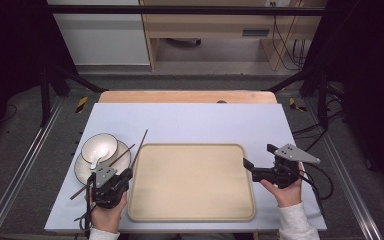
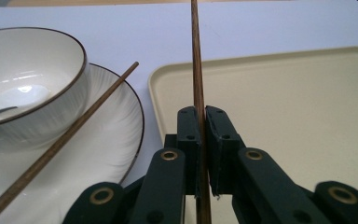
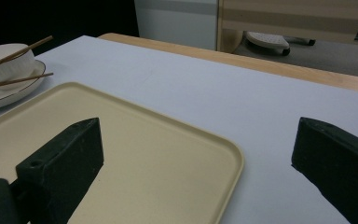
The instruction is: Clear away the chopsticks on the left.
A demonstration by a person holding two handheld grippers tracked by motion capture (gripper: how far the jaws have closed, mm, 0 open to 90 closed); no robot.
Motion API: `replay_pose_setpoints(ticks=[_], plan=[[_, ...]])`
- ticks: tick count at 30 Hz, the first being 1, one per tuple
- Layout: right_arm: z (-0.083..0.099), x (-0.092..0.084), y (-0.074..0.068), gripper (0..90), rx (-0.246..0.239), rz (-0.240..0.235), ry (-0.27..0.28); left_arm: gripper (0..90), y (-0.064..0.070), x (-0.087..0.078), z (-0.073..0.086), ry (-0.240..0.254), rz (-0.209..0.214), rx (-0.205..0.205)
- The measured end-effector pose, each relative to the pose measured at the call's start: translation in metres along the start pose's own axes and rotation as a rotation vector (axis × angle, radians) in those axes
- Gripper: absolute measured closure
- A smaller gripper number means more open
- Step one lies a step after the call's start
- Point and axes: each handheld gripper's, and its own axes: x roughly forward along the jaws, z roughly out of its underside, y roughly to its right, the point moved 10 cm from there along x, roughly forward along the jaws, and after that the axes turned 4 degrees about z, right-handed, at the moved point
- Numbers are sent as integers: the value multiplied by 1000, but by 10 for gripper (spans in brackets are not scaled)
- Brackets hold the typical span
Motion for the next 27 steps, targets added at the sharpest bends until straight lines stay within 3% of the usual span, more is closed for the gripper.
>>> replay_pose_setpoints(ticks=[12,17,27], plan=[[1,1,-1,27,-1,-6,-5,848,2,8,11,50,-58,-98],[1,1,0,27,-5,-4,-7,848,5,14,21,54,-58,-130],[2,3,-1,26,-8,-4,-11,848,9,30,39,13,-86,-116]])
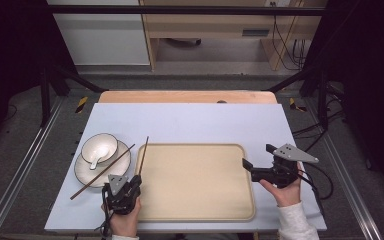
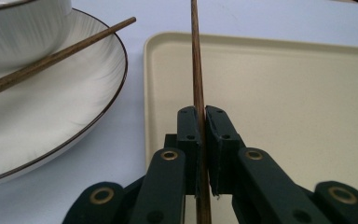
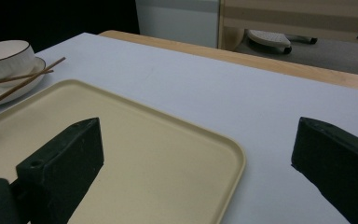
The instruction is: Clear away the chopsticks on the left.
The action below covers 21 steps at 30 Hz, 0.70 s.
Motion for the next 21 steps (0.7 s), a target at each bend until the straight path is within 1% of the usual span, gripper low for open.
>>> replay_pose_setpoints(ticks=[3,5,6,8,13,15,21], plan=[[0,1,0,27,2,0,-2,848,0,4,6,-16,-1,-11],[1,2,-1,27,-2,0,-5,848,-1,5,9,-29,-15,-5],[1,2,-1,27,-2,0,-5,847,-1,5,9,-29,-15,-5],[2,2,-1,27,-5,1,-6,848,-2,6,10,-44,-18,-8],[2,3,-1,27,-2,0,-8,847,-2,7,13,-65,-27,-2],[2,3,-1,27,-3,1,-7,846,-2,9,14,-84,-26,-3],[3,3,-1,27,-6,3,-13,846,-1,11,15,-111,-29,10]])
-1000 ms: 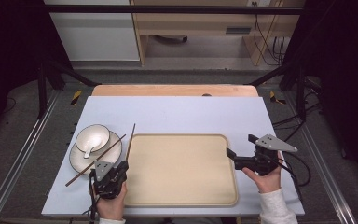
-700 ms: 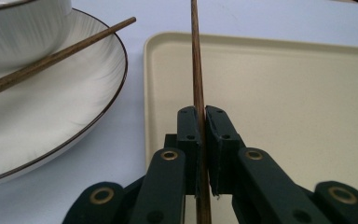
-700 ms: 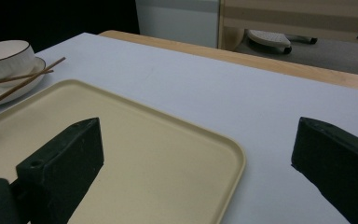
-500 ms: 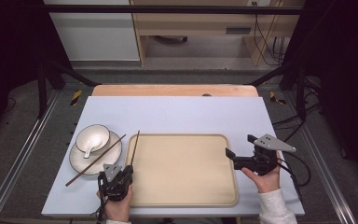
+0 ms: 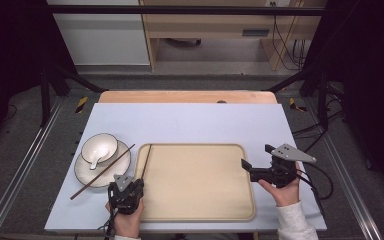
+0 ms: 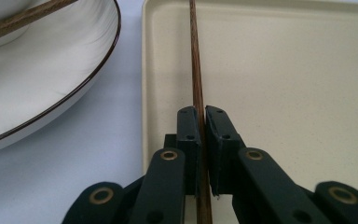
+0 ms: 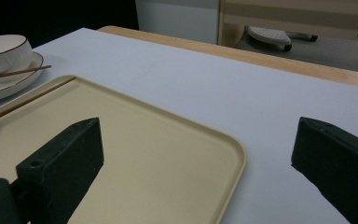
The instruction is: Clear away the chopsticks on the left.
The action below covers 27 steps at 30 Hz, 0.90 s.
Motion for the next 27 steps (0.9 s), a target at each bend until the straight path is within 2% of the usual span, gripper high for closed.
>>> replay_pose_setpoints(ticks=[4,6,16,19,22,23,27], plan=[[0,0,0,27,1,0,-1,839,1,1,1,-17,13,-6],[0,0,0,27,-1,-1,2,823,1,1,1,-26,5,1],[-1,-2,1,27,2,1,6,784,4,0,-1,-14,22,20],[-2,-2,2,27,1,0,9,761,5,-6,-8,2,38,42],[-3,-4,2,27,6,3,15,701,6,-11,-17,21,69,60],[-3,-4,2,27,9,3,15,681,7,-14,-22,36,91,68],[-5,-6,3,27,12,2,21,577,9,-24,-40,76,138,140]])
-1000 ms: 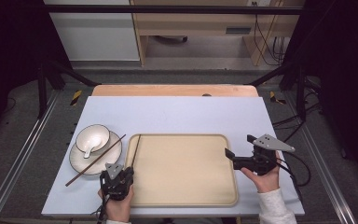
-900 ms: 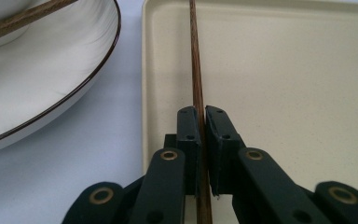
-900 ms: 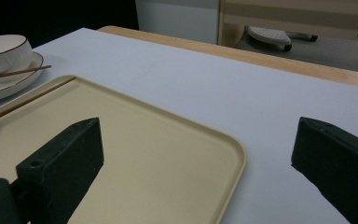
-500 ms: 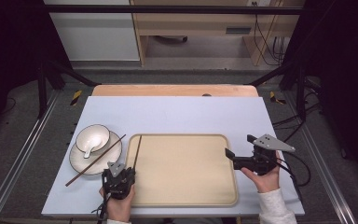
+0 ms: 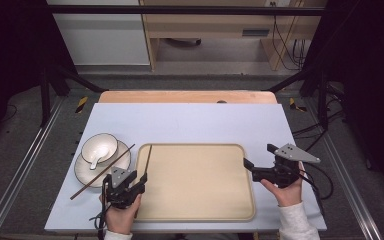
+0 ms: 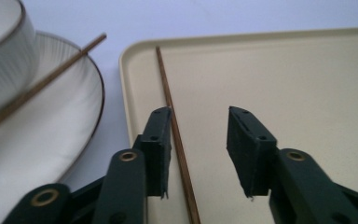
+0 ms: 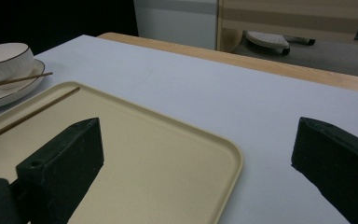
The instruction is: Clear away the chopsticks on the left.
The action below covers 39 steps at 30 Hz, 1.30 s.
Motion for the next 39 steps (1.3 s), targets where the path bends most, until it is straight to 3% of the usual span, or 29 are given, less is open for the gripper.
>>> replay_pose_setpoints(ticks=[5,10,17,21,24,27,39], plan=[[-1,-2,1,26,6,1,5,464,-2,-12,-21,38,59,68],[-3,-4,2,26,8,0,14,358,-9,-21,-30,22,104,121],[-4,-5,2,26,13,0,18,284,-22,-28,-23,-7,167,150],[-4,-5,3,26,10,1,16,262,-28,-31,-10,-53,179,217],[-3,-4,2,26,7,1,14,248,-33,-31,-4,-67,182,221],[-2,-3,2,26,2,0,8,232,-40,-32,5,-98,174,250],[0,-2,1,26,0,3,3,239,-82,-45,19,-119,121,194]])
